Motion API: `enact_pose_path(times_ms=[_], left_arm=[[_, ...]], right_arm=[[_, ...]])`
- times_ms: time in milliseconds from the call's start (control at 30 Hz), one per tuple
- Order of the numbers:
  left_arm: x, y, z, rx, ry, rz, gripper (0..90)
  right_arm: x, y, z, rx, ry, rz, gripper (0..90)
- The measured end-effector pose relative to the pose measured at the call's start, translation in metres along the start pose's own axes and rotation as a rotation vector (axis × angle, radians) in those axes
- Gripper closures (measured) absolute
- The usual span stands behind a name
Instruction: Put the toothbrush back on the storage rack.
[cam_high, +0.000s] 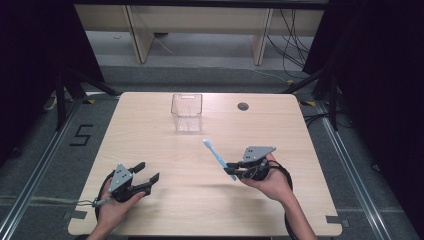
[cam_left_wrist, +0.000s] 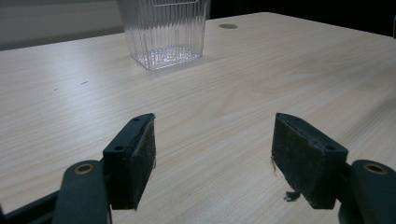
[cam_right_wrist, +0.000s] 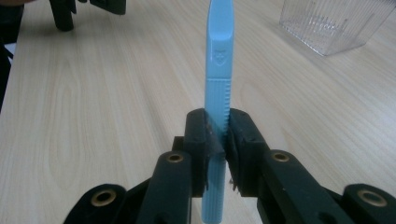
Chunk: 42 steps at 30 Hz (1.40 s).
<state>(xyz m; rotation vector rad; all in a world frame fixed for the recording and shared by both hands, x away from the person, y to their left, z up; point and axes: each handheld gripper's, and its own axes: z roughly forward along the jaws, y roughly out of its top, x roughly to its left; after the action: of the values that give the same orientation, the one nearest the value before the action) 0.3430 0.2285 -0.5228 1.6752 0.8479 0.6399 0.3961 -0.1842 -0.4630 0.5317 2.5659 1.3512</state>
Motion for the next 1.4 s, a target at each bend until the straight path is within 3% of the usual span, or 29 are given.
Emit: enact_pose_path(times_ms=[33, 200, 233, 300, 433, 467, 500, 533, 567, 600, 633, 767, 800, 833, 900, 967, 1067, 1167, 1233, 1400], left_arm=[[0.000, 0.000, 0.000, -0.001, 0.000, -0.001, 30.1], [0.000, 0.000, 0.000, -0.004, -0.001, -0.005, 30.0], [-0.001, 0.000, -0.002, 0.020, 0.016, -0.023, 30.0], [-0.001, 0.000, -0.002, 0.016, 0.012, -0.020, 30.0], [0.000, 0.000, -0.001, -0.009, 0.001, -0.014, 30.4], [-0.001, 0.000, -0.002, 0.001, 0.006, -0.030, 30.5], [-0.001, 0.000, -0.002, -0.006, 0.001, -0.027, 30.7], [0.000, 0.000, 0.000, -0.035, -0.016, -0.015, 30.7], [0.000, 0.000, 0.000, -0.038, -0.019, -0.022, 31.0], [-0.001, 0.002, -0.002, -0.022, -0.013, -0.032, 31.0], [-0.001, 0.003, 0.000, -0.048, -0.031, -0.022, 31.2], [-0.006, 0.012, -0.002, -0.072, -0.055, -0.053, 32.1], [-0.007, 0.014, -0.002, -0.078, -0.064, -0.068, 32.1], [-0.009, 0.017, -0.001, -0.086, -0.076, -0.084, 32.7], [-0.011, 0.022, 0.000, -0.088, -0.087, -0.093, 34.0], [-0.014, 0.028, 0.004, -0.099, -0.104, -0.103, 34.9], [-0.020, 0.039, 0.010, -0.102, -0.132, -0.115, 36.1], [-0.026, 0.048, 0.018, -0.130, -0.167, -0.106, 36.9], [-0.028, 0.051, 0.018, -0.109, -0.158, -0.097, 37.0], [-0.032, 0.065, 0.029, -0.117, -0.176, -0.076, 38.7]], right_arm=[[0.002, -0.001, 0.000, -0.011, 0.003, 0.033, 79.1], [0.002, -0.004, 0.002, -0.061, 0.008, 0.056, 79.1], [0.002, -0.004, 0.001, -0.065, 0.012, 0.061, 79.1], [0.002, -0.005, 0.002, -0.114, -0.001, 0.062, 79.1], [0.004, -0.006, 0.004, -0.144, -0.003, 0.070, 79.1], [0.004, -0.006, 0.005, -0.150, 0.009, 0.079, 79.1], [0.005, -0.006, 0.007, -0.177, 0.005, 0.078, 79.1], [0.006, -0.006, 0.007, -0.180, 0.011, 0.084, 79.1], [0.008, -0.006, 0.007, -0.170, 0.032, 0.117, 79.1], [0.009, -0.006, 0.007, -0.181, 0.022, 0.119, 79.1], [0.008, -0.006, 0.009, -0.216, 0.010, 0.092, 79.1], [0.010, -0.007, 0.012, -0.248, 0.003, 0.109, 79.1], [0.013, -0.007, 0.013, -0.252, 0.019, 0.149, 79.1], [0.013, -0.007, 0.014, -0.263, 0.025, 0.154, 79.2], [0.013, -0.007, 0.014, -0.275, 0.016, 0.141, 79.1], [0.013, -0.007, 0.016, -0.294, -0.028, 0.119, 79.1], [0.014, -0.006, 0.018, -0.304, -0.035, 0.125, 79.1], [0.015, -0.005, 0.018, -0.300, -0.057, 0.133, 79.1], [0.016, -0.005, 0.019, -0.303, -0.058, 0.143, 79.1], [0.017, -0.005, 0.022, -0.310, -0.062, 0.150, 79.1]])
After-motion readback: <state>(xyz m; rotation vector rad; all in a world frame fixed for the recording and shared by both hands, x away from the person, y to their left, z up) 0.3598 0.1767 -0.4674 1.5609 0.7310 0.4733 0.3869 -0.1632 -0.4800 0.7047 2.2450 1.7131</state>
